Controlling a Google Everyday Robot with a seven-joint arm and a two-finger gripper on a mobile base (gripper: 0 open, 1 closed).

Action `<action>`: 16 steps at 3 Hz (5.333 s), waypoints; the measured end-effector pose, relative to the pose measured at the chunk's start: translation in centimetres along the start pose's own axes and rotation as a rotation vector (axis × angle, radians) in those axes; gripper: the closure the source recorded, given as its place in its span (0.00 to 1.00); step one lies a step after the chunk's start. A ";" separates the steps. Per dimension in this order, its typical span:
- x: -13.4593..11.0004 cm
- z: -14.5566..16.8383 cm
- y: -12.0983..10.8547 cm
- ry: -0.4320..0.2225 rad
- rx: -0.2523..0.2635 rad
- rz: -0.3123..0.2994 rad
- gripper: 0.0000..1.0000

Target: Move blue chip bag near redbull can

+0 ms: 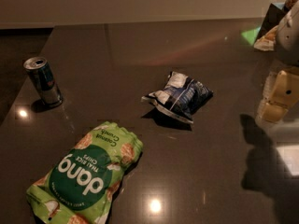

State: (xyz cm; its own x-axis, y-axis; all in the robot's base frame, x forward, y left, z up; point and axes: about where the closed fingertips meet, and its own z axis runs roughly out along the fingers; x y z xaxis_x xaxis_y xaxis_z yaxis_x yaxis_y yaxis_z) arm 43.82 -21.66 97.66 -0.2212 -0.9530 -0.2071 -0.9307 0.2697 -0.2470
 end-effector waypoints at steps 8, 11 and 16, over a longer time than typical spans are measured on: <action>-12.1 11.1 -2.2 -0.216 -0.239 -0.374 0.00; -13.5 13.8 -0.7 -0.170 -0.280 -0.422 0.47; -26.7 9.0 0.1 -0.265 -0.091 -0.631 1.00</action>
Offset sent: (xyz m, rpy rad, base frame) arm 0.0261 0.0212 -0.0053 0.0409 0.0568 0.0682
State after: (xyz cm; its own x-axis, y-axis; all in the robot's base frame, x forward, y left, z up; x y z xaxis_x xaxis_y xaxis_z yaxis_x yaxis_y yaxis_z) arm 52.27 5.05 94.60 0.4389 -0.8548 -0.2770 -0.8812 -0.3493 -0.3186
